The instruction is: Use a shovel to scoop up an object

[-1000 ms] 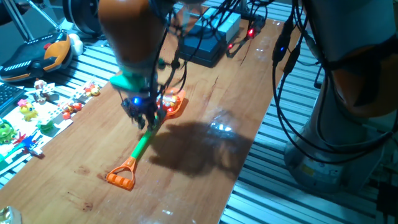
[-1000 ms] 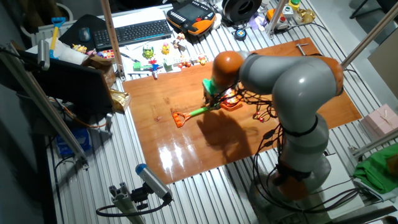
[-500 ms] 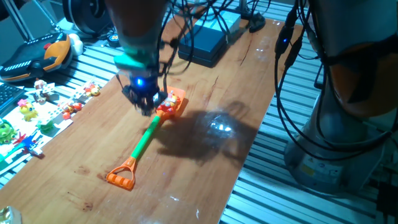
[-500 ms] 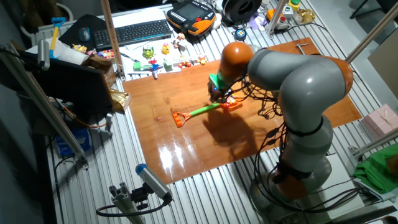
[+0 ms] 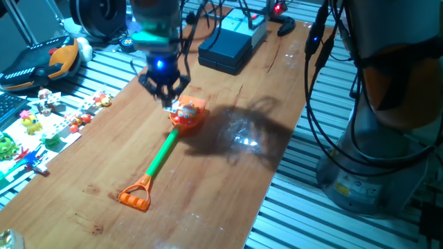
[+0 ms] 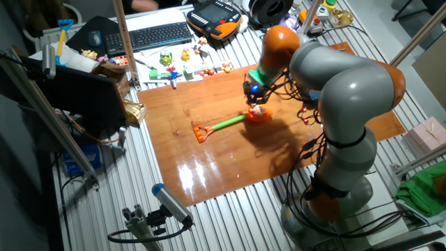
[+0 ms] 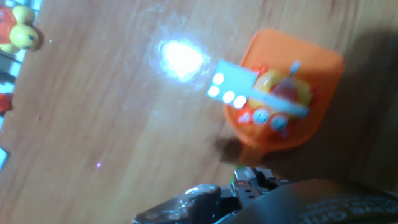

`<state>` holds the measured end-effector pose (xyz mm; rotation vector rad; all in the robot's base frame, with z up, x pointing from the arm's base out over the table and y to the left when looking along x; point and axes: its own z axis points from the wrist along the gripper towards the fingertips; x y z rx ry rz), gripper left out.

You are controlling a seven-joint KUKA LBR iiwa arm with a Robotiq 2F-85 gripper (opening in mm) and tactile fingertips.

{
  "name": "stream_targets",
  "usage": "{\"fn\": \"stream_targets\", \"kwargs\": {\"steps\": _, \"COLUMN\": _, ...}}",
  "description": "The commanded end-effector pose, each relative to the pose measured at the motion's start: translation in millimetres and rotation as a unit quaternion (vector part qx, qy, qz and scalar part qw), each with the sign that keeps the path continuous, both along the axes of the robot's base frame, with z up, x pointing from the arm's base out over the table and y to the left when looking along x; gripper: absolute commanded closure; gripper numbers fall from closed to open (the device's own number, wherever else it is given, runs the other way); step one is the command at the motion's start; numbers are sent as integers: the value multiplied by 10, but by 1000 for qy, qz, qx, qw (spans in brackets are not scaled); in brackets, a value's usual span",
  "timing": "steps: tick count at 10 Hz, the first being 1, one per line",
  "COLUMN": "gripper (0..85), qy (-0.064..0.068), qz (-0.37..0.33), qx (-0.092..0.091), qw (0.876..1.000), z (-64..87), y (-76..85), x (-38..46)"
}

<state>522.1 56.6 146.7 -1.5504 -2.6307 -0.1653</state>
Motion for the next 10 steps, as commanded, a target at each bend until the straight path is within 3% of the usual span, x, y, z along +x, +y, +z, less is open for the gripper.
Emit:
{"fn": "stream_targets", "kwargs": {"steps": 1, "gripper": 843, "qy": 6, "qz": 298, "qx": -11, "qw": 955, "z": 23, "y": -20, "x": -33}}
{"fn": "stream_targets", "kwargs": {"steps": 2, "gripper": 843, "qy": 13, "qz": 326, "qx": -18, "qw": 945, "z": 44, "y": -28, "x": -74}}
{"fn": "stream_targets", "kwargs": {"steps": 4, "gripper": 843, "qy": 15, "qz": 352, "qx": -22, "qw": 936, "z": 53, "y": -16, "x": -106}}
{"fn": "stream_targets", "kwargs": {"steps": 7, "gripper": 843, "qy": 9, "qz": 347, "qx": -24, "qw": 938, "z": 30, "y": 9, "x": -100}}
{"fn": "stream_targets", "kwargs": {"steps": 10, "gripper": 843, "qy": 9, "qz": 342, "qx": -18, "qw": 940, "z": 37, "y": 10, "x": -144}}
